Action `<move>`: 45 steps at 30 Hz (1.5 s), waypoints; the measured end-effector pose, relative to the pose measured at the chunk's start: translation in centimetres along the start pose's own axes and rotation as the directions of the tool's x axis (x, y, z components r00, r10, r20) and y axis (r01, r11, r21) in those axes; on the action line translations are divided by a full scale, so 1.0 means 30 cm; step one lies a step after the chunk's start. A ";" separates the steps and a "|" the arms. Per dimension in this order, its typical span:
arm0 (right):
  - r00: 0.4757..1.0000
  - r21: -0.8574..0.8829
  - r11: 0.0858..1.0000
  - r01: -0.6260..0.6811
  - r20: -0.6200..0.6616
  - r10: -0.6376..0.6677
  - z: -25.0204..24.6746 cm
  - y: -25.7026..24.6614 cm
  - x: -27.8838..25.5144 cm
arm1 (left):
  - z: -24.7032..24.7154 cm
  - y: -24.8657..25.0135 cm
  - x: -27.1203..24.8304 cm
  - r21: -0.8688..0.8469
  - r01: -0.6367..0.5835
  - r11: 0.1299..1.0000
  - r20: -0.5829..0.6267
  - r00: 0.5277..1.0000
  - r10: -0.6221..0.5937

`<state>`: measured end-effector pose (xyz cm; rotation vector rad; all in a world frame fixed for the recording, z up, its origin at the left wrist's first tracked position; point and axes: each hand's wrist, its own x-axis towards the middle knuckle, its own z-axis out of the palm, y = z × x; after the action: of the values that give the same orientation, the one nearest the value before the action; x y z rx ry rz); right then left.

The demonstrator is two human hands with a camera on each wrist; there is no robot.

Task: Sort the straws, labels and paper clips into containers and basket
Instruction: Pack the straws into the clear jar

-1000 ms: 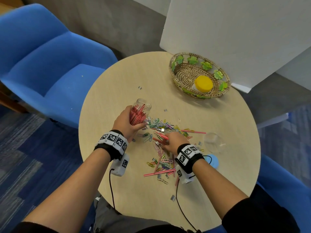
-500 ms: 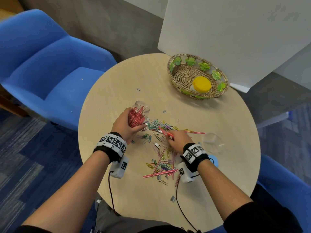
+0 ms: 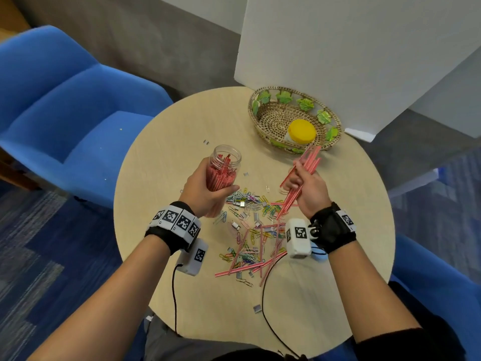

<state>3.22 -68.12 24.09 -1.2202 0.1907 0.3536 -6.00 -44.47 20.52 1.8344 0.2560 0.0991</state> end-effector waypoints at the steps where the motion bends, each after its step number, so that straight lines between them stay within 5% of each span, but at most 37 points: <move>1: 1.000 0.021 0.999 0.025 0.014 -0.026 0.010 -0.016 -0.012 | 0.010 0.005 -0.003 -0.007 -0.001 1.000 0.015 1.000 0.001; 4: 0.998 0.159 0.987 0.011 0.066 -0.022 0.051 -0.058 -0.035 | 0.038 0.010 -0.011 -0.026 -0.003 1.000 0.064 0.998 0.004; 8: 0.990 0.130 0.992 -0.007 0.142 -0.012 0.073 -0.065 -0.057 | 0.068 0.026 -0.031 -0.073 0.009 0.997 0.144 0.990 0.002; 20: 0.990 0.109 0.986 -0.123 0.085 0.114 0.114 -0.003 -0.047 | 0.145 0.093 -0.054 -0.143 0.054 0.988 0.434 0.901 0.014; 28: 0.988 0.083 0.987 -0.134 0.093 0.126 0.125 -0.027 -0.038 | 0.147 0.072 -0.060 -0.138 0.121 0.983 0.450 0.892 -0.046; 34: 0.994 0.168 0.985 0.034 0.094 -0.050 0.101 -0.123 -0.024 | 0.114 0.029 -0.043 0.025 0.075 0.997 0.370 0.925 -0.080; 40: 0.942 0.233 0.942 0.241 0.178 -0.285 0.179 -0.248 -0.062 | 0.122 0.017 -0.024 0.227 -0.008 0.974 0.347 0.935 -0.073; 45: 0.939 0.230 0.935 0.270 0.154 -0.309 0.216 -0.228 -0.080 | 0.144 0.025 -0.013 0.260 -0.031 0.965 0.401 0.913 -0.079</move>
<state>3.20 -64.46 33.10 -0.9854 -0.1158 0.1832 -5.41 -48.81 20.06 2.0629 -0.0061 -0.3515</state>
